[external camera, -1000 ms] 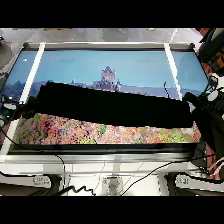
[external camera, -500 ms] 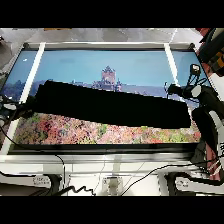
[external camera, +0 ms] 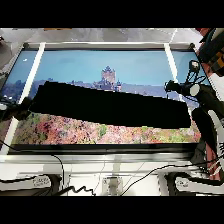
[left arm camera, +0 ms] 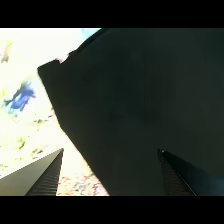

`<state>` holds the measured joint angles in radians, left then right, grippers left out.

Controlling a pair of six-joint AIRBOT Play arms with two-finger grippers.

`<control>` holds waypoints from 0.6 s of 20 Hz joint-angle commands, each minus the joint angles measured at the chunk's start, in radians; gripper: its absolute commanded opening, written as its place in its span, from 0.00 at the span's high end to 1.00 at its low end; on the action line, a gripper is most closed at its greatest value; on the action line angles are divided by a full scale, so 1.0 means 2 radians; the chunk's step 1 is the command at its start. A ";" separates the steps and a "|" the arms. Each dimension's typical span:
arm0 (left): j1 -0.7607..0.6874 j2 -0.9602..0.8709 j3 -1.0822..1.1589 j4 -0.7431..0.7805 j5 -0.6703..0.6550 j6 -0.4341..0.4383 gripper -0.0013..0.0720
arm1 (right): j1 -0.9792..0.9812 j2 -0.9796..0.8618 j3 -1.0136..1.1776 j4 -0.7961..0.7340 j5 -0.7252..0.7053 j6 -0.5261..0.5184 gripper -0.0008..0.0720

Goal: Fold the clothes and pants, and hang the long-sleeved shirts on hangers.

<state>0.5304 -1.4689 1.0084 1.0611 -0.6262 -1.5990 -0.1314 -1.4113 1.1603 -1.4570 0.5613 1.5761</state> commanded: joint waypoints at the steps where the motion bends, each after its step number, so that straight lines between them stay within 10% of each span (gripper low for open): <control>1: 0.000 -0.024 0.000 0.013 0.018 -0.019 0.00 | 0.001 0.000 0.001 0.014 0.003 0.000 0.04; 9: -0.043 -0.073 0.009 -0.011 0.189 -0.020 0.01 | 0.046 0.000 0.001 0.028 0.015 0.000 0.04; 12: -0.061 -0.092 0.043 -0.011 0.208 -0.020 0.43 | 0.088 0.000 0.001 0.028 0.000 0.001 0.31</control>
<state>0.4404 -1.6226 1.0477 1.0424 -0.3061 -1.6417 -0.0196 -1.4113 1.1603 -1.4040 0.5812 1.5761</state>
